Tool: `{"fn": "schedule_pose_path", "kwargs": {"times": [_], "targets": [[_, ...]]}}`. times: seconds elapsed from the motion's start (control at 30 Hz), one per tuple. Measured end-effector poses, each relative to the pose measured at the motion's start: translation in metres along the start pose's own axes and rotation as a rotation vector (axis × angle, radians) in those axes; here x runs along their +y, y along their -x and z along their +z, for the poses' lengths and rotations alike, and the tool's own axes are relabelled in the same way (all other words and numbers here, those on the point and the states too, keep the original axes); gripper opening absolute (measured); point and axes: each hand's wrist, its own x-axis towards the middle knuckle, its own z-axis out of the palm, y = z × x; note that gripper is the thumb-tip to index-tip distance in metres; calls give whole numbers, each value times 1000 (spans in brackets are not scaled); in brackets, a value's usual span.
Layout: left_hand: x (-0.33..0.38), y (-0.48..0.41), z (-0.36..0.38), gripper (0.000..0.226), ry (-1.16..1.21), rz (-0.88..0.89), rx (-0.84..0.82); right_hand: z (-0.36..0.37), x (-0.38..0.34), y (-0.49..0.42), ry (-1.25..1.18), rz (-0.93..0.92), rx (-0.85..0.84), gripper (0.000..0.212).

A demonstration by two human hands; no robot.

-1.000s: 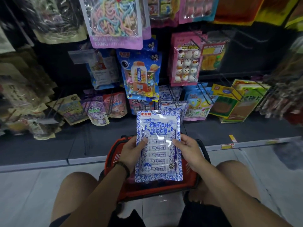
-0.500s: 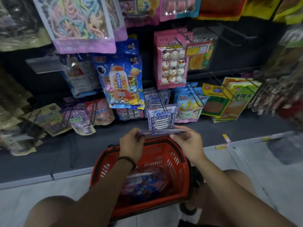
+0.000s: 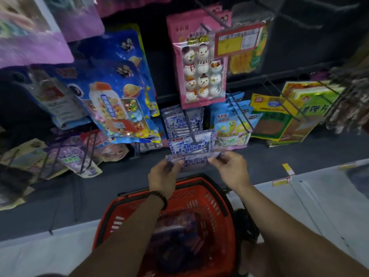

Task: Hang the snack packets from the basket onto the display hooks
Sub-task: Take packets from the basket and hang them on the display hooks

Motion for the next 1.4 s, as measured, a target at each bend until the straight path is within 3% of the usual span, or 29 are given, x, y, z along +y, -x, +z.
{"fn": "schedule_pose_path", "kwargs": {"times": [0.1,0.2,0.33,0.5,0.7,0.83,0.97,1.1,1.27,1.33,1.4], "targets": [[-2,-13,14,40,14,-32,-30,12,16,-10,-15,60,27,42],[-3,-26,22,39,28,-76,14,16,11,-16,24,52,20,53],[0,-36,31,31,91,-85,55,20,2,-25,20,61,65,53],[-4,-49,37,51,96,-133,59,20,-3,-34,47,78,62,49],[-21,-55,37,55,89,-189,115,30,6,-51,97,105,-1,45],[-27,-63,36,87,90,-226,82,36,8,-53,55,157,0,60],[-25,-62,36,71,175,-250,104,32,-2,-47,54,111,-6,37],[-27,-61,37,71,238,-235,132,22,-15,-37,11,56,17,49],[-16,-64,41,75,161,-229,127,19,-12,-36,55,116,-4,42],[-15,-65,40,89,136,-239,128,20,-11,-37,59,130,-31,38],[-14,-64,40,93,119,-252,130,23,-7,-39,43,155,-53,47]]}}
